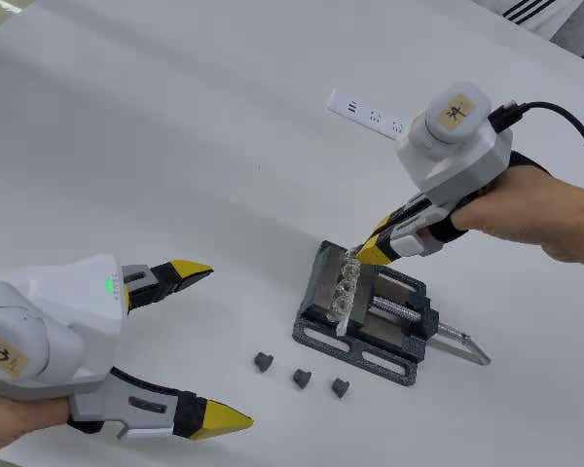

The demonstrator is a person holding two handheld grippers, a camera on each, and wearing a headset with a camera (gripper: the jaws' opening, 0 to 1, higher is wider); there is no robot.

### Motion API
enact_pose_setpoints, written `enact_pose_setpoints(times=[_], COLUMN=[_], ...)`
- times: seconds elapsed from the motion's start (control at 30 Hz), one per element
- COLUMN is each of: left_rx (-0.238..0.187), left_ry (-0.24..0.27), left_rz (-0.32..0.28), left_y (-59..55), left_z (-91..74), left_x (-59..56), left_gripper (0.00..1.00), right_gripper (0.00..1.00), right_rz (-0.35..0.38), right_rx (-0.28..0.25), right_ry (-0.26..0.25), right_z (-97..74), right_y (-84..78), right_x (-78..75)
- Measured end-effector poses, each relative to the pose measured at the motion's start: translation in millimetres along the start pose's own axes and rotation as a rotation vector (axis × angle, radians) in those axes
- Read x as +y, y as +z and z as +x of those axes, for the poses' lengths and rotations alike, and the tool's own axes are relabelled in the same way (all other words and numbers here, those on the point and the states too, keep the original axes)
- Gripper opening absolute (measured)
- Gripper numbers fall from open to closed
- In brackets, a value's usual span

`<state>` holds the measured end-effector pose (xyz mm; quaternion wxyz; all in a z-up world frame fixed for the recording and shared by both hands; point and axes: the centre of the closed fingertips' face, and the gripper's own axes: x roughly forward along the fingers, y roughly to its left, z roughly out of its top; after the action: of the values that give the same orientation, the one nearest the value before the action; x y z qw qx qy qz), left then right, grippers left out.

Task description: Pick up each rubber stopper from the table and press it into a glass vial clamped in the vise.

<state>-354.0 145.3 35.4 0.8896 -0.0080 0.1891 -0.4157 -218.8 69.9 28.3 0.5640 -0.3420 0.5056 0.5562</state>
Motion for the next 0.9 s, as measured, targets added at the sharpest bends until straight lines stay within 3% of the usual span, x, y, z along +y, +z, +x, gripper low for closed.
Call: enact_pose_setpoints(times=[0.67,0.9], left_rx=[0.0,-0.003], left_ry=[0.004,0.006], left_rz=[-0.005,-0.004], left_y=[-1.8,-1.2], left_z=[-2.1,-0.9], left_x=[2.7,3.0], left_gripper=[0.9,0.9], right_gripper=[0.05,0.06], right_rz=[0.145,0.112], right_rx=[0.066,0.058], right_ry=[0.055,0.057], right_z=[5.4,6.5], right_y=[0.5,-1.2], right_x=[-8.1,-6.0])
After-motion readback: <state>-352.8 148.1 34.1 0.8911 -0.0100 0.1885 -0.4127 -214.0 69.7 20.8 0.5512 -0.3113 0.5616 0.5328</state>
